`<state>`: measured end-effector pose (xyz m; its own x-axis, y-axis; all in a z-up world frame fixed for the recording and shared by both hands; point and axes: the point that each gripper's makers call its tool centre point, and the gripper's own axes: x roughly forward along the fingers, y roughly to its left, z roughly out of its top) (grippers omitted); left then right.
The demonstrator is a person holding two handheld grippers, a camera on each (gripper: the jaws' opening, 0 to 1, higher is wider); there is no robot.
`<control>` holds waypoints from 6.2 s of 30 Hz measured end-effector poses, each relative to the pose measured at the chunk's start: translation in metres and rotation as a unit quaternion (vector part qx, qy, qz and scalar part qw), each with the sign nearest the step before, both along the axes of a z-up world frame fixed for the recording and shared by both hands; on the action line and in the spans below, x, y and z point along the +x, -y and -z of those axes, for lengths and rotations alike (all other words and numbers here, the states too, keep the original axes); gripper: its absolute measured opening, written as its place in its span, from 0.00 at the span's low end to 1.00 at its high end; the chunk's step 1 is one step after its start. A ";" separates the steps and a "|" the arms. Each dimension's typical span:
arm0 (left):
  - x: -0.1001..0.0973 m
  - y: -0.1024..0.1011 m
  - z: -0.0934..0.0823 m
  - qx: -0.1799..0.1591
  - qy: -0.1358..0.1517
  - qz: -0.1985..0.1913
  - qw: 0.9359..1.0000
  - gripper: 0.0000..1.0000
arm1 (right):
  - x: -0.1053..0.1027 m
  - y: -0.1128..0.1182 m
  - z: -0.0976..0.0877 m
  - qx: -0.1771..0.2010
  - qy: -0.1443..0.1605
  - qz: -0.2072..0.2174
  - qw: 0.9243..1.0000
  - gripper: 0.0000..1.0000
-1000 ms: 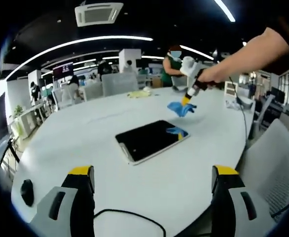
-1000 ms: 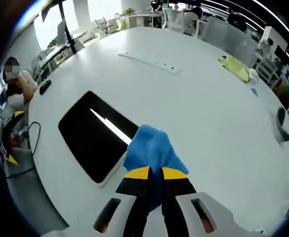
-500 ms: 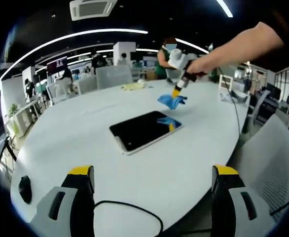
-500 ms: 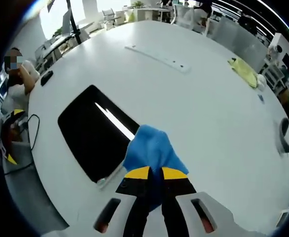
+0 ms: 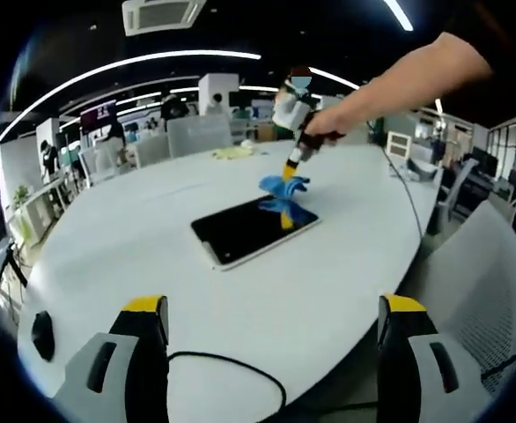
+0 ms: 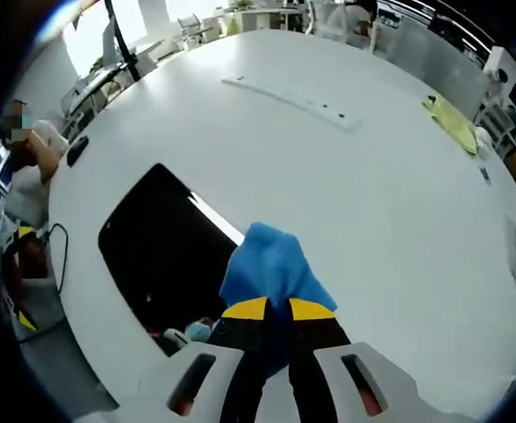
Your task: Wipe the mirror surface with the cleaning cloth until all visible marks leave the cleaned area.
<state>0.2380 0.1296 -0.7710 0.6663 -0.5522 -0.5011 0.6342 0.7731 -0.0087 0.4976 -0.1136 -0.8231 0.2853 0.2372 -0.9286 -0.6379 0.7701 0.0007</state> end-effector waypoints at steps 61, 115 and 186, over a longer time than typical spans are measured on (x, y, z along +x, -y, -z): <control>0.000 0.035 -0.021 -0.038 -0.010 0.001 0.999 0.99 | 0.002 -0.045 0.030 -0.031 -0.011 -0.040 0.999 0.03; 0.006 0.021 -0.014 -0.044 -0.030 -0.028 0.998 0.99 | 0.019 -0.184 0.033 -0.004 0.003 -0.120 0.993 0.03; 0.015 0.027 -0.011 -0.037 -0.030 -0.027 0.999 0.99 | -0.018 -0.214 0.035 0.003 -0.003 -0.154 0.988 0.02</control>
<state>0.2526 0.1030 -0.7601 0.6657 -0.5538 -0.5001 0.5887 0.8016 -0.1041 0.4796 0.1006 -0.8578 0.1929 0.3168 -0.9286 -0.8419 0.5395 0.0092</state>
